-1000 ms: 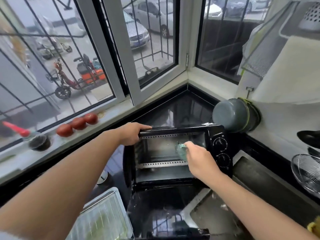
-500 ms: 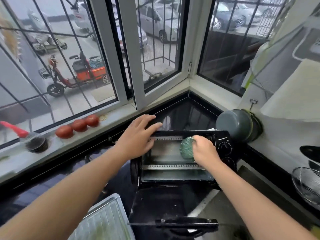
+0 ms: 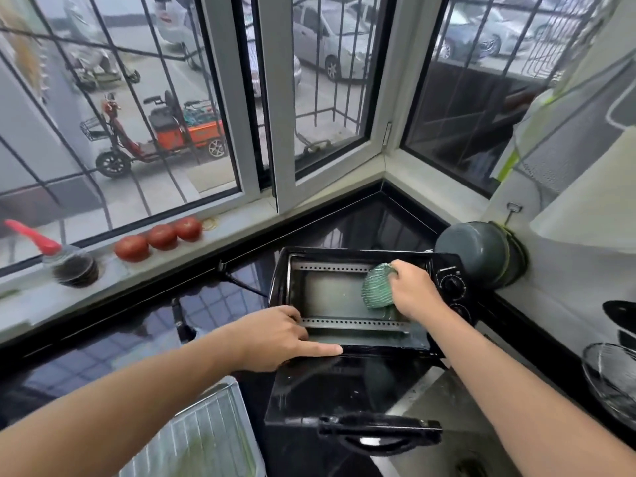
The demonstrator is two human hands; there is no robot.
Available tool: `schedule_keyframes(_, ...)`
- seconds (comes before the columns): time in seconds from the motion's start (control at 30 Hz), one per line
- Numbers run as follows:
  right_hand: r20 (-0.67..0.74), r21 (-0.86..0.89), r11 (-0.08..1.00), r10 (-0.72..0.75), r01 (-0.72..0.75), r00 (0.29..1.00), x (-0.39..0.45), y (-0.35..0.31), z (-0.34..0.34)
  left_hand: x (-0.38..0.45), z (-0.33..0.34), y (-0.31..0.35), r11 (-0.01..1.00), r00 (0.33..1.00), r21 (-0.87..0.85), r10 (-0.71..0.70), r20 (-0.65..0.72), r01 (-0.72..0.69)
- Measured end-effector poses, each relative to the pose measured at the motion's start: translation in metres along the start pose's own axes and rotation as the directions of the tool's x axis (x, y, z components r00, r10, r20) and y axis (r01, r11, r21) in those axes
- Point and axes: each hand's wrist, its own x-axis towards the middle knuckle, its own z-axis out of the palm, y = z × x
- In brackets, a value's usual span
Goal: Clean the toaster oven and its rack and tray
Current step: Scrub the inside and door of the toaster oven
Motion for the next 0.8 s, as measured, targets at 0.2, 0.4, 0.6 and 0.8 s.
schedule_keyframes(0.2,-0.004,-0.137,0.991,0.014,-0.015,1.000,-0.004,-0.001,-0.012,-0.007,-0.016,0.003,0.959,0.998,-0.278,-0.057,-0.028,0.047)
schedule_keyframes(0.4,0.237,-0.244,0.969,0.015,0.045,0.971,-0.016,-0.002,-0.005,-0.041,-0.023,0.036,0.896,0.998,-0.442,-0.065,-0.023,0.048)
schedule_keyframes(0.6,0.353,-0.268,0.936,-0.124,0.227,0.927,-0.028,0.002,0.013,-0.052,-0.008,0.051,0.930,0.973,-0.357,-0.152,-0.171,0.082)
schedule_keyframes(0.8,0.590,-0.327,0.848,-0.162,0.418,0.791,-0.028,0.002,0.036,-0.055,-0.010,0.061,0.916,0.946,-0.351,-0.269,-0.181,0.193)
